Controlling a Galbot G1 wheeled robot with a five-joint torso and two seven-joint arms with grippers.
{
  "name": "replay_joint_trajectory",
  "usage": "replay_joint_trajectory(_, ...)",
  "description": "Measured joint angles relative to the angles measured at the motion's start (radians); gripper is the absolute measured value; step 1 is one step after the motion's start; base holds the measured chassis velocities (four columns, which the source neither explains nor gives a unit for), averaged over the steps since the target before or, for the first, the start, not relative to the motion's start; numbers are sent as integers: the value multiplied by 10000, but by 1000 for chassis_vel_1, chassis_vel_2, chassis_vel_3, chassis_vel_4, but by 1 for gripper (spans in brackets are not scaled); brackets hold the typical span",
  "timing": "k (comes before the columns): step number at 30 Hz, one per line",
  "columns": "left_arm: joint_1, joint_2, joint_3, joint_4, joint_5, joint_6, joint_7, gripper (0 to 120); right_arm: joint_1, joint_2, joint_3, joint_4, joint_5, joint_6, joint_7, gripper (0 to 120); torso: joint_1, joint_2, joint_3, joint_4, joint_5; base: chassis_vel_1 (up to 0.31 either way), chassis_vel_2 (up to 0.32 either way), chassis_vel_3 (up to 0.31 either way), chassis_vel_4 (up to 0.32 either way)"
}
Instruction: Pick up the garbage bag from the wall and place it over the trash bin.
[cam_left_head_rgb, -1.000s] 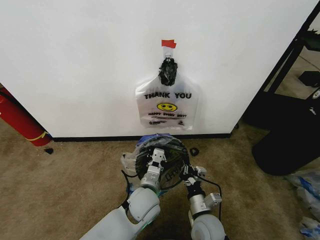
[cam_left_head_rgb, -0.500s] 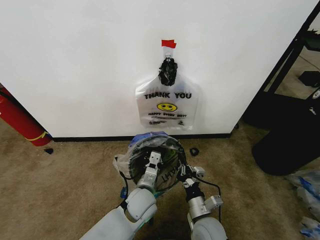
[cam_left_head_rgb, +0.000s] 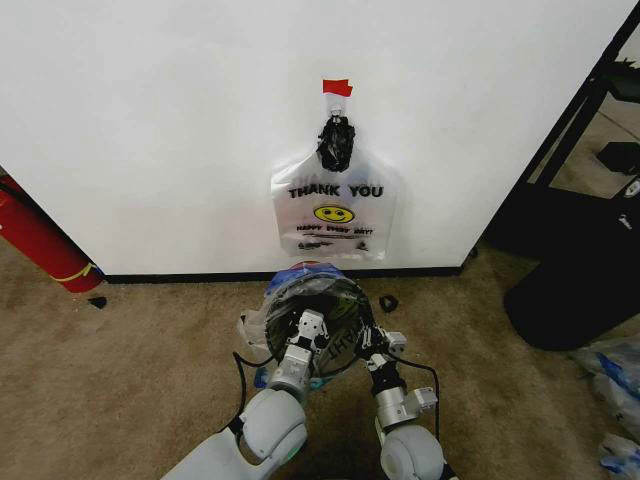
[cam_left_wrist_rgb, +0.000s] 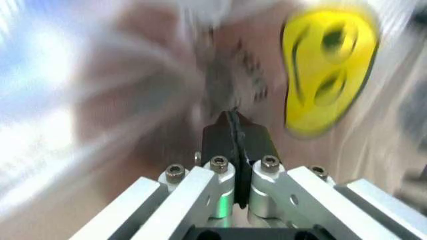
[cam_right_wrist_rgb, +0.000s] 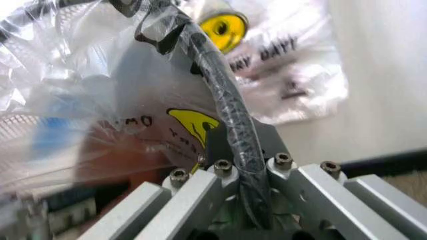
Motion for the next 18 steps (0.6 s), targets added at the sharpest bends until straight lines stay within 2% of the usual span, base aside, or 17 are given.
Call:
replay_joint_trajectory(9, -193, -68, 172, 523, -349, 914, -29, 0, -91, 28, -1, 33, -580, 830, -526, 0, 0, 0, 0, -1, -1, 0, 0, 0, 0)
replay_joint_trajectory(14, -549, -319, 321, 969, -692, 804, -60, 0, -255, 7, -36, 232, -579, 983, -796, 0, 0, 0, 0, -1, 0, 0, 0, 0, 0)
replay_joint_trajectory(18, -778, -466, 297, 1451, -437, 559, -79, 0, -356, -1, -84, 296, -579, 1010, -881, 0, 0, 0, 0, -2, 0, 0, 0, 0, 0)
